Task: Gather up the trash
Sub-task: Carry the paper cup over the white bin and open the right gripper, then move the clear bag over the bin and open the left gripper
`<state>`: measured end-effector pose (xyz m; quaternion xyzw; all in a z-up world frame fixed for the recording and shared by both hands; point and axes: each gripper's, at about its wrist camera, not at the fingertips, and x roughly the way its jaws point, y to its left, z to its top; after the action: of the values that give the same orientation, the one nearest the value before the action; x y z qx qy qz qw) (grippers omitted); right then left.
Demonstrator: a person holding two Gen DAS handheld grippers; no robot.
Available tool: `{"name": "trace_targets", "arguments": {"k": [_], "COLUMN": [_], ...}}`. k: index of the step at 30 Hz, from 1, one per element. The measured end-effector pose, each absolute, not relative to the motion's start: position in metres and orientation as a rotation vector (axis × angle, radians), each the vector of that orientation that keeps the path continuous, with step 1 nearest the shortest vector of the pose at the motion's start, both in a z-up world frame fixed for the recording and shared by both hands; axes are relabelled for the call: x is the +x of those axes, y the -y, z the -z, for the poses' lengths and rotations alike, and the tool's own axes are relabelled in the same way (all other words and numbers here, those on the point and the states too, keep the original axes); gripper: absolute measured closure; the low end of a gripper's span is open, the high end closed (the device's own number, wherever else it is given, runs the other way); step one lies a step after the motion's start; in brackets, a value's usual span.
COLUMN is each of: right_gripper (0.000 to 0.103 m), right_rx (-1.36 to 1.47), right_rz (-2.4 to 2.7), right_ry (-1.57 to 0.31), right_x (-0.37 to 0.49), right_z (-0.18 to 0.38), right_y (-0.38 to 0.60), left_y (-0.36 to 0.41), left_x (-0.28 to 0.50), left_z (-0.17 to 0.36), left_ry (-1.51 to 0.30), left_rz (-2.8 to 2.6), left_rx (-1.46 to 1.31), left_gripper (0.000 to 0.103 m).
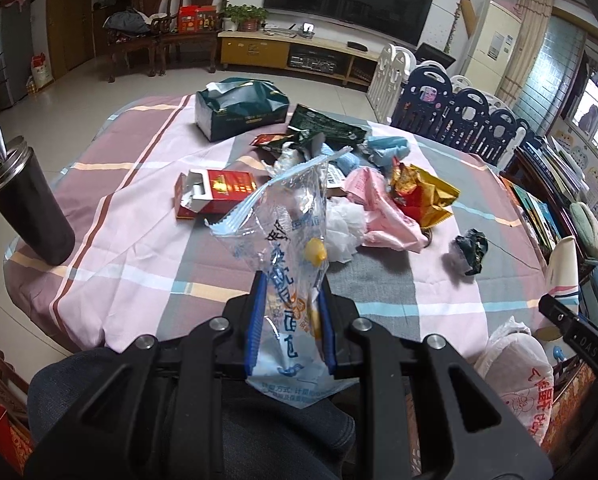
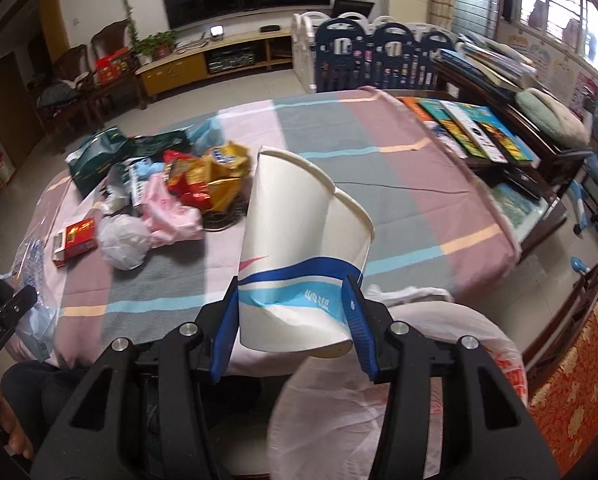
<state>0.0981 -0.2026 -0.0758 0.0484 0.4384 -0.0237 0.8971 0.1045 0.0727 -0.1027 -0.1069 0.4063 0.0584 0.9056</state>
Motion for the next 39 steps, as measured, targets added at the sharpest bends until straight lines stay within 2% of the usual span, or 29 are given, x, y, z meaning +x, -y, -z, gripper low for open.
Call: {"name": "trace_targets", "arguments": {"k": [8, 18, 25, 27, 28, 31, 39], "right_gripper": [0.053, 0.053, 0.052, 0.046, 0.041, 0.035, 0.035], "right_rx": [0.152, 0.065, 0.268, 0.29, 0.305, 0.344, 0.39], "right_rz": [0.114, 0.195, 0.17, 0.17, 0.175, 0.187, 0.246], "right_ry": [-0.968, -1.052, -1.206, -1.223, -1.221, -1.189, -1.079], "right_x": [0.082, 0.036, 0.016, 0.014, 0.012, 0.008, 0.005], "right_z": [0.081, 0.086, 0.123, 0.129, 0.13, 0.128, 0.113], "right_y": [0.24, 0.282, 0.315, 0.319, 0.323, 0.337, 0.372], "left_y": [-0.052, -0.04, -0.035, -0.028, -0.021, 0.007, 0.145], "left_x": [0.097, 0.091, 0.088, 0.087, 0.087, 0.084, 0.065], "left_z": [0.092, 0.084, 0.08, 0.082, 0.083, 0.087, 0.116], "left_ry": [-0.82, -0.807, -0.809, -0.823, -0.835, -0.862, -1.016], "left_rz": [-0.069, -0.017, 0.018, 0.046, 0.07, 0.164, 0.738], "left_rx": [-0.198, -0.201, -0.213, -0.213, -0.208, -0.18, 0.006], "left_gripper": [0.078, 0.078, 0.078, 0.078, 0.078, 0.078, 0.078]}}
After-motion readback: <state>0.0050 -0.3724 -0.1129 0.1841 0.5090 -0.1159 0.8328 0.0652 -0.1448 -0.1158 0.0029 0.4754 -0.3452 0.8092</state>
